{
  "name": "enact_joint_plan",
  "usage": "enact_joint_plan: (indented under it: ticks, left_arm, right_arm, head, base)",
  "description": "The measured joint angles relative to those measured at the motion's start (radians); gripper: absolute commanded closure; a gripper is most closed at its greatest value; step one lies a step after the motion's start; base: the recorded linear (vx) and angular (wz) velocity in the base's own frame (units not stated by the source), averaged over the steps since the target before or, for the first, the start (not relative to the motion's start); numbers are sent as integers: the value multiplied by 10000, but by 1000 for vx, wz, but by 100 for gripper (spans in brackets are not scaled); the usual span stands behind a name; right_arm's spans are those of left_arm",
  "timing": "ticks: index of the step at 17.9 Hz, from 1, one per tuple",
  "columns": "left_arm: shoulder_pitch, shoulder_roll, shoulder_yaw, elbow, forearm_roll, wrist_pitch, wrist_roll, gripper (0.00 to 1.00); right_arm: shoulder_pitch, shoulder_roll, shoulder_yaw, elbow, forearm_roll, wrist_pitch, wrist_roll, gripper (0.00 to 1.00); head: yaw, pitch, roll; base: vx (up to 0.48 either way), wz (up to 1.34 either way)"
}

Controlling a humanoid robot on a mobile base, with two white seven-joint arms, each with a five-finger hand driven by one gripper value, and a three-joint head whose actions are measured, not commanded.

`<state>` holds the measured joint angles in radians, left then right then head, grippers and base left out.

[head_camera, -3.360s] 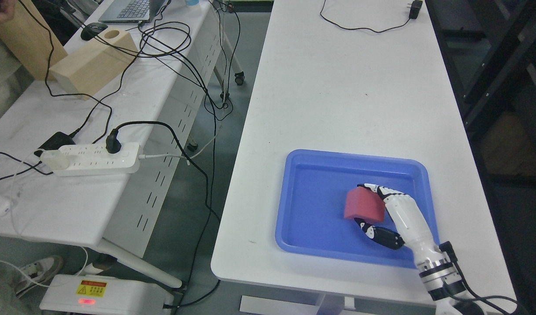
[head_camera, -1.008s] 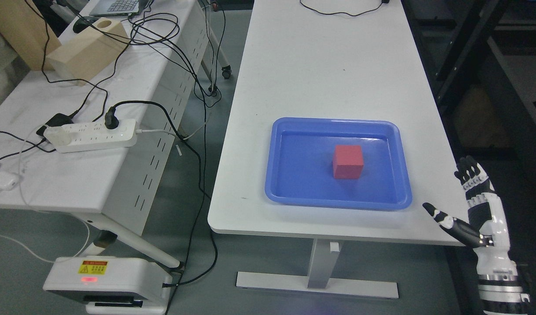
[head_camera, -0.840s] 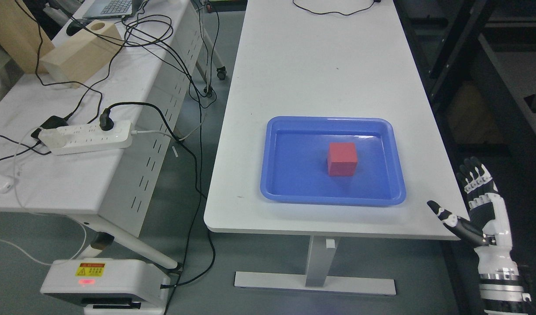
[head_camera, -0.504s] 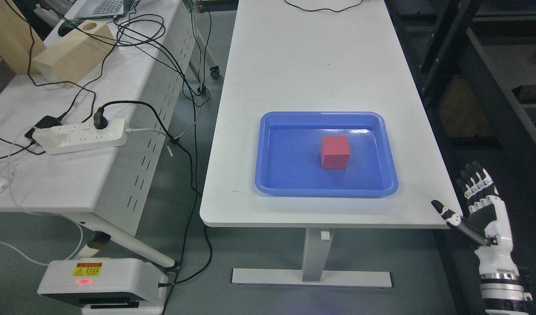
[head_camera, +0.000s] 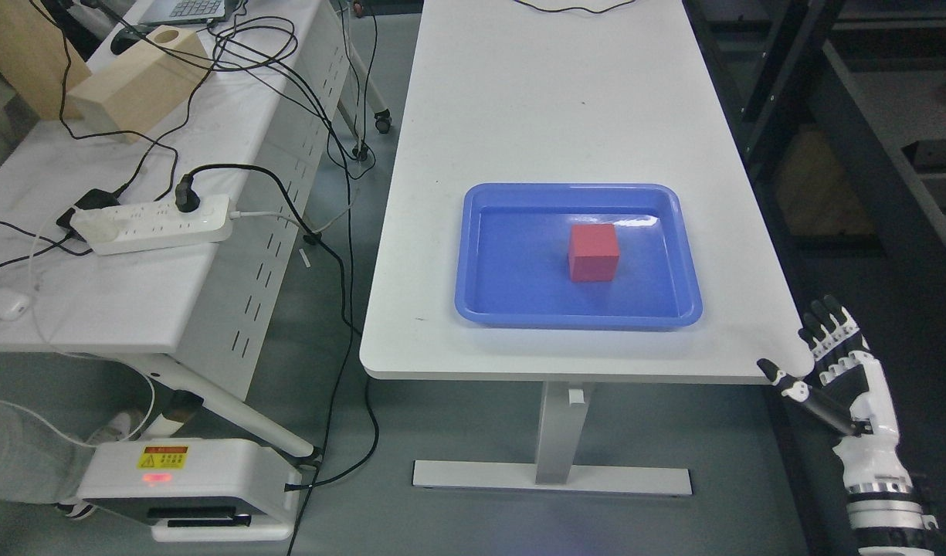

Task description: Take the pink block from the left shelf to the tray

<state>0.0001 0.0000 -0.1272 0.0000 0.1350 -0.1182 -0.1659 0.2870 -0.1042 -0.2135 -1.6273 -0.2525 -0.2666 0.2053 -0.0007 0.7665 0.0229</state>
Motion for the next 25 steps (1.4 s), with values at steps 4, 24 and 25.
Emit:
enact_joint_plan:
  ticks: [4, 24, 25]
  left_arm:
    - [0, 0, 2, 0, 0, 0, 0, 0]
    - [-1, 0, 0, 0, 0, 0, 0, 0]
    - [-1, 0, 0, 0, 0, 0, 0, 0]
  right_arm:
    - [-2, 1, -9, 5, -26, 64, 111, 1]
    - [164, 33, -36, 53, -33, 833, 410, 1]
    - [163, 32, -49, 54, -40, 833, 410, 1]
  head:
    - [0, 0, 0]
    - [0, 0, 0]
    - [0, 0, 0]
  base:
    - [-53, 77]
    - [-4, 1]
    - [0, 0]
